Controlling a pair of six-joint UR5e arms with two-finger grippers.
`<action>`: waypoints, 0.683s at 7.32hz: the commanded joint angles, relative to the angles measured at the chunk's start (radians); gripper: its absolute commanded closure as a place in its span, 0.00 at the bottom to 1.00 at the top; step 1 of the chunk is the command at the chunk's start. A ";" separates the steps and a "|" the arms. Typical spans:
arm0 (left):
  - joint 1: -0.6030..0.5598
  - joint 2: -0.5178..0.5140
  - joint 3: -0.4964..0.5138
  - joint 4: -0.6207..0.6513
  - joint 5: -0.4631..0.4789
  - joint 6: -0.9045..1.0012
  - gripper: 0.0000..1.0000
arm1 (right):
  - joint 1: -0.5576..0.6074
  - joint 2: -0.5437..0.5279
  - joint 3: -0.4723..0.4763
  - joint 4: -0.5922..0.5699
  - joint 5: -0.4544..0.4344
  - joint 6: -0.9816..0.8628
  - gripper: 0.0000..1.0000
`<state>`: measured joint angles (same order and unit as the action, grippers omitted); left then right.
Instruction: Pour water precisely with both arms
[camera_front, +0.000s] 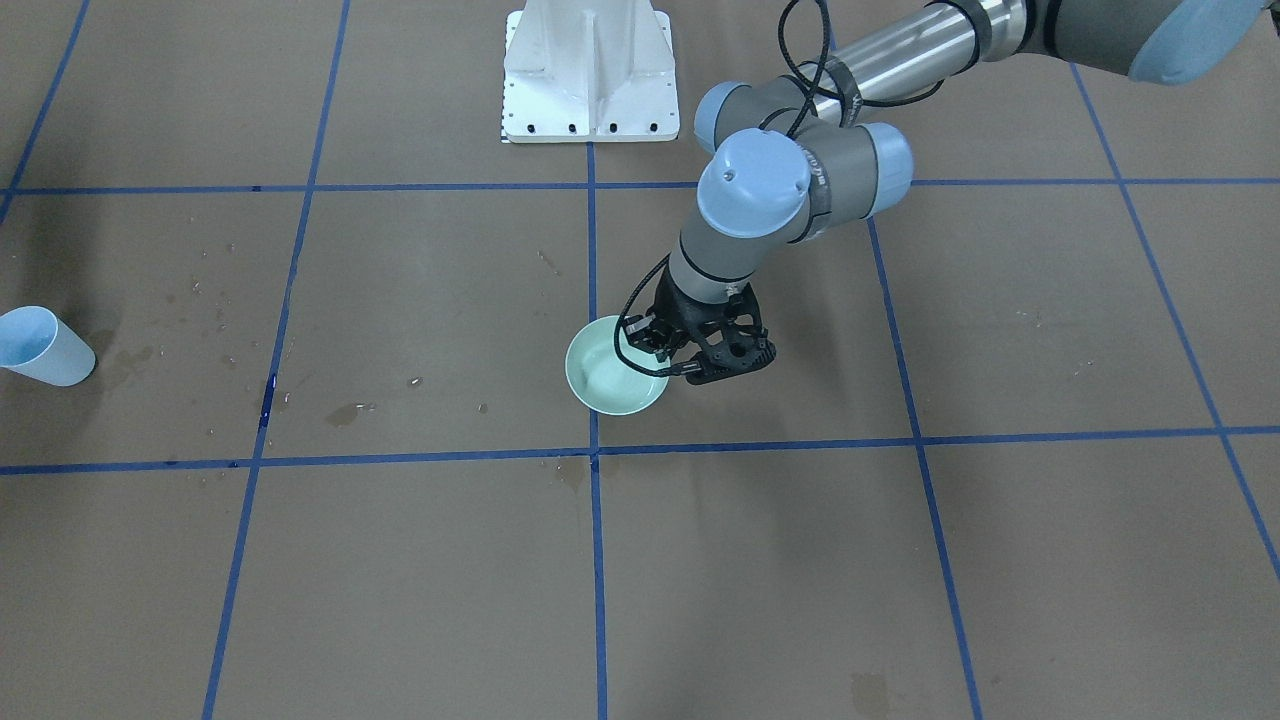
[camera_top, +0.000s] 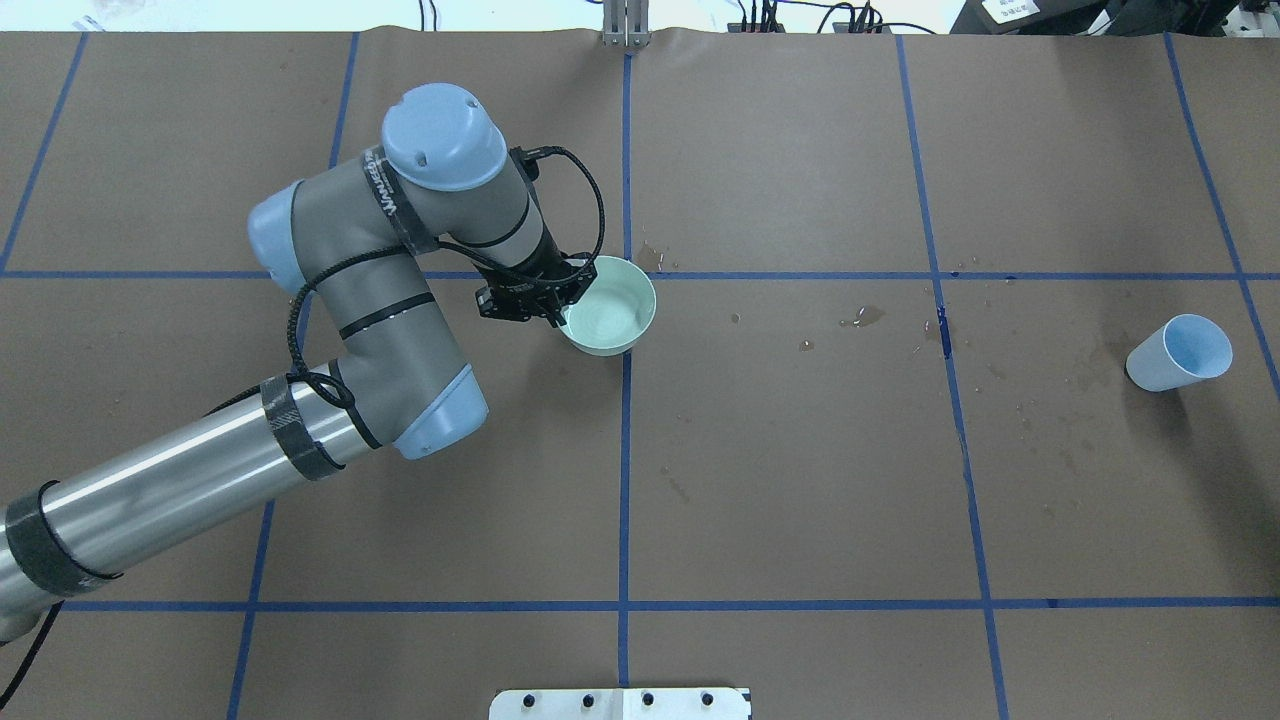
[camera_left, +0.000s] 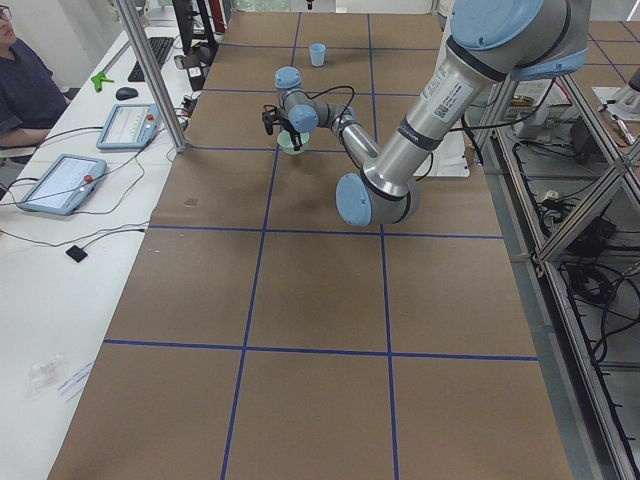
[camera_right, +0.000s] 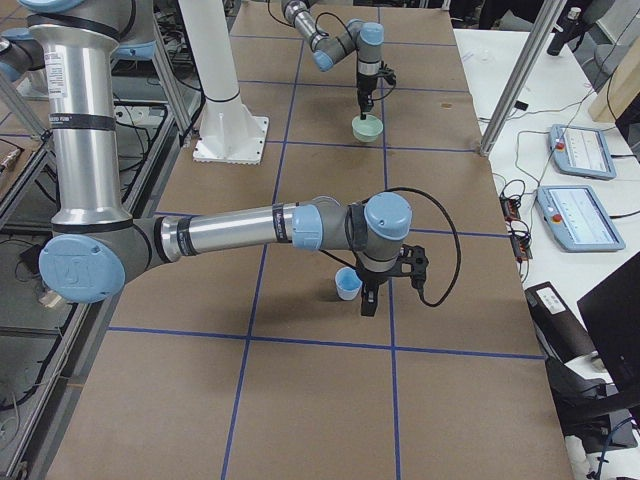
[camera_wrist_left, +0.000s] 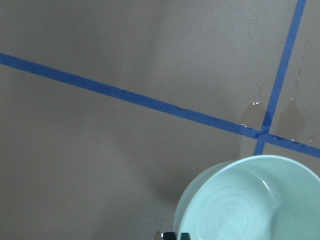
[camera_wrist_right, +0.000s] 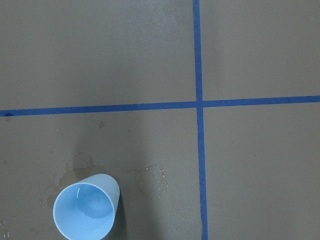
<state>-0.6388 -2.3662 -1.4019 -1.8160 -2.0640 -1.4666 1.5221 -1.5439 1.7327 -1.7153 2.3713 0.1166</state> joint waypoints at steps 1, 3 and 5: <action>0.024 -0.008 0.038 -0.048 0.019 -0.020 1.00 | 0.000 0.005 0.001 0.000 0.009 0.000 0.01; 0.024 -0.010 0.038 -0.054 0.019 -0.021 0.54 | 0.000 0.007 0.001 0.000 0.014 -0.002 0.01; 0.048 -0.008 0.038 -0.052 0.033 -0.018 0.00 | 0.000 0.007 0.002 0.000 0.016 -0.002 0.01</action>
<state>-0.6018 -2.3749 -1.3640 -1.8678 -2.0408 -1.4859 1.5217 -1.5372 1.7344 -1.7150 2.3855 0.1151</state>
